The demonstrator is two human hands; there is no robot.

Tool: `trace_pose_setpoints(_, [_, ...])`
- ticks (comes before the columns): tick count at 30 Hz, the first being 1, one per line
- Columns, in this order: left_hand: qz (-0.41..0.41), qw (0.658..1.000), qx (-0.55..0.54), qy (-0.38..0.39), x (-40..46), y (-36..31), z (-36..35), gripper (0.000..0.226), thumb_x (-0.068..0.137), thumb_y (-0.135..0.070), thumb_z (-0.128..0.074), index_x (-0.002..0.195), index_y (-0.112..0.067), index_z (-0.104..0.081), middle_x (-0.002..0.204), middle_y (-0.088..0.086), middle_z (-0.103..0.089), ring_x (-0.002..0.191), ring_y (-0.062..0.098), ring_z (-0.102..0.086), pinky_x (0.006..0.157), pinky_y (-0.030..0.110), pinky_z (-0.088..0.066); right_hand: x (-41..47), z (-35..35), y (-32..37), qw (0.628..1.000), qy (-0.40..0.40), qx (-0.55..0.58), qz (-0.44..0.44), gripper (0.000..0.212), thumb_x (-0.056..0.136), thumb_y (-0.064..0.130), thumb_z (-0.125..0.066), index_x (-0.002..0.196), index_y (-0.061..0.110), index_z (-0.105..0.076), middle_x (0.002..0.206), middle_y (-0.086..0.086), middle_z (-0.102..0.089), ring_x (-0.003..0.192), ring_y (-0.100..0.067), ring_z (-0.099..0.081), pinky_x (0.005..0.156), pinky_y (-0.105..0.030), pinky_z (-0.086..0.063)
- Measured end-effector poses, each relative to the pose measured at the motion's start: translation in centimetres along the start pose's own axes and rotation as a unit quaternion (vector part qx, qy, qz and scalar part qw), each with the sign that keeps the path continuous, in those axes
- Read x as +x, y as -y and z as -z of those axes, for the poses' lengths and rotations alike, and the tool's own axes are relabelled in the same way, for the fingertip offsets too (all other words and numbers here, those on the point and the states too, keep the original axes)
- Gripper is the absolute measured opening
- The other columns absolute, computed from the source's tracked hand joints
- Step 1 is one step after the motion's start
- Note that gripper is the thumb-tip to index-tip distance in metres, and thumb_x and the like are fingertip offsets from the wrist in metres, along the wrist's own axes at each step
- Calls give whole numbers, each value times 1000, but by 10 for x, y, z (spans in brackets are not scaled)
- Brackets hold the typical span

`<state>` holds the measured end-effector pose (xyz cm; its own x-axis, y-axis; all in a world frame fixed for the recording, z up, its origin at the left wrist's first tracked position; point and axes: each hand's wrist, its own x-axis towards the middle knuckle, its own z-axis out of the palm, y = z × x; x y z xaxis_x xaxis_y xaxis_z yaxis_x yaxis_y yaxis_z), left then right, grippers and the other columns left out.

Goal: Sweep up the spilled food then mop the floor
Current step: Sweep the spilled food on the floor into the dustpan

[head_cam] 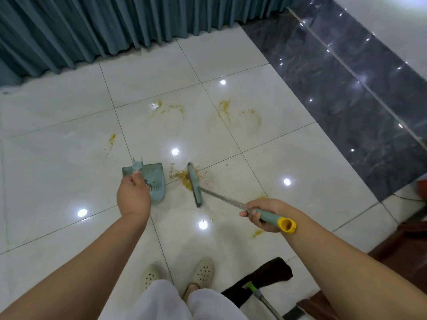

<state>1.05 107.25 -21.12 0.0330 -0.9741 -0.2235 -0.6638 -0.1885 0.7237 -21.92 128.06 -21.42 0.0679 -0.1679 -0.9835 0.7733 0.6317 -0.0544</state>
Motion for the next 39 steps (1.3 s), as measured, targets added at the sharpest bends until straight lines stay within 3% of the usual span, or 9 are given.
trace_pose_setpoints(6, [-12, 1000, 7, 11, 3, -9, -7, 50, 102, -34, -30, 98, 6, -59, 89, 22, -62, 76, 31, -55, 62, 30, -36, -10, 10, 5, 996, -23, 59, 59, 22, 96, 12, -48, 87, -6, -57, 42, -6, -48, 26, -8, -44, 28, -12, -40])
trace_pose_setpoints(12, [-25, 999, 3, 25, 14, -14, -12, 49, 102, -34, -29, 96, 4, -59, 78, 11, -56, 72, 29, -53, 59, 29, -36, 6, 23, 11, 986, -91, 98, 100, 10, 97, 10, -47, 99, 1, -51, 40, -10, -56, 24, -9, -43, 28, -12, -39])
trace_pose_setpoints(16, [-34, 999, -5, 39, 27, -13, -14, 46, 102, -37, -29, 88, -2, -56, 74, 6, -55, 69, 26, -51, 57, 28, -35, 23, 18, 12, 981, -119, 109, 110, 15, 98, 8, -43, 86, 0, -46, 72, -15, -55, 22, -9, -40, 28, -11, -38])
trace_pose_setpoints(18, [-41, 998, -6, 45, 36, -14, -13, 45, 102, -37, -30, 86, -3, -55, 71, 4, -54, 67, 24, -51, 52, 27, -34, 31, 9, 10, 980, -118, 121, 102, 18, 99, 8, -41, 84, -1, -46, 77, -14, -51, 21, -9, -40, 28, -10, -38])
trace_pose_setpoints(24, [-60, 995, -4, 74, 72, -20, -4, 46, 102, -34, -31, 93, 2, -58, 70, 3, -54, 64, 21, -49, 51, 27, -36, 47, -40, -3, 978, -73, 180, 75, 15, 100, 11, -41, 91, 0, -47, 72, -15, -53, 25, -9, -42, 28, -12, -39])
trace_pose_setpoints(28, [-63, 993, -9, 96, 100, -27, 5, 46, 101, -34, -31, 98, 3, -59, 85, 16, -63, 77, 32, -57, 67, 36, -46, 52, -89, -11, 972, -37, 228, 43, 30, 102, 18, -38, 83, -3, -50, 37, -8, -46, 21, -10, -39, 25, -12, -35])
trace_pose_setpoints(39, [-92, 983, -9, 158, 169, -52, 28, 39, 101, -35, -31, 86, -8, -55, 74, 2, -57, 69, 21, -52, 64, 29, -40, 58, -195, -12, 950, 12, 311, 25, 35, 101, 21, -41, 83, -6, -53, 37, -6, -43, 22, -10, -41, 25, -12, -36])
